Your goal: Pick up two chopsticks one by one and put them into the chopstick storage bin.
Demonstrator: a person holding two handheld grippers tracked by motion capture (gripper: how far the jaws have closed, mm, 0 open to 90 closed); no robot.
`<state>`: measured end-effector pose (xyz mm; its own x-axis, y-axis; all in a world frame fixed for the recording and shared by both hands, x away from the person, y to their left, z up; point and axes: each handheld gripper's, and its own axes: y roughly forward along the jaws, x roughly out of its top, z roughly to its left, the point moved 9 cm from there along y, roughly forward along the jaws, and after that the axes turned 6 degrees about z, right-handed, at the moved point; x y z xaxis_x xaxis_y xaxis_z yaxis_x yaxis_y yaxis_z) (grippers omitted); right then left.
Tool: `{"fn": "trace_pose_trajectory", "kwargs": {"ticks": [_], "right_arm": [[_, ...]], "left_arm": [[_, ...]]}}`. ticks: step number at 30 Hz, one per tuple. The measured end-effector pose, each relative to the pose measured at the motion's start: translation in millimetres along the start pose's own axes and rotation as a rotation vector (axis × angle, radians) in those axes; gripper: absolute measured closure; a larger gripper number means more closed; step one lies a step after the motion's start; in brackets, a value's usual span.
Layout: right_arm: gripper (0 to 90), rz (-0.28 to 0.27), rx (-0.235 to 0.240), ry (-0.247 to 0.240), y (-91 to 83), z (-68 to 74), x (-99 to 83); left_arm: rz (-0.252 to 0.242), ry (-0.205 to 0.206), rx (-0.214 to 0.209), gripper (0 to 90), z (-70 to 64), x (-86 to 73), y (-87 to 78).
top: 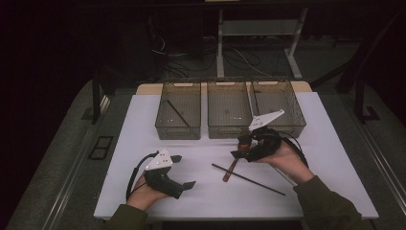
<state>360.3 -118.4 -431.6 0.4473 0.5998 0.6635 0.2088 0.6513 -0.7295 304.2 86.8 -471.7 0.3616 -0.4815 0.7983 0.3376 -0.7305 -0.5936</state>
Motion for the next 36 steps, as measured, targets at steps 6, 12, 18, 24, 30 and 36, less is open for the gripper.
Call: {"fn": "trace_pose_trajectory", "kwargs": {"ticks": [6, 12, 18, 24, 30, 36], "right_arm": [[34.2, 0.01, -0.006, 0.002, -5.6, 5.5, -21.1], [45.7, 0.025, -0.029, -0.02, -10.5, 11.3, -43.5], [59.1, 0.053, -0.025, -0.025, -10.8, 16.5, -64.7], [68.6, 0.078, -0.006, -0.018, -9.7, 19.2, -83.8], [74.2, 0.126, -0.017, -0.019, -5.5, 18.9, -103.7], [76.4, 0.154, -0.025, -0.022, -3.2, 18.9, -114.3]], "left_arm": [[-0.003, 0.007, 0.002, 0.0, 0.1, 0.6, -2.2], [-0.004, 0.002, 0.002, 0.0, 0.0, 0.5, -2.2], [-0.002, 0.001, 0.004, 0.0, 0.4, 0.2, -2.1], [-0.001, 0.003, 0.004, 0.0, 0.3, 0.1, -2.3], [0.0, 0.002, 0.005, 0.0, 0.3, 0.0, -2.2], [0.002, 0.005, 0.006, 0.0, 0.1, -0.1, -2.0]]}}
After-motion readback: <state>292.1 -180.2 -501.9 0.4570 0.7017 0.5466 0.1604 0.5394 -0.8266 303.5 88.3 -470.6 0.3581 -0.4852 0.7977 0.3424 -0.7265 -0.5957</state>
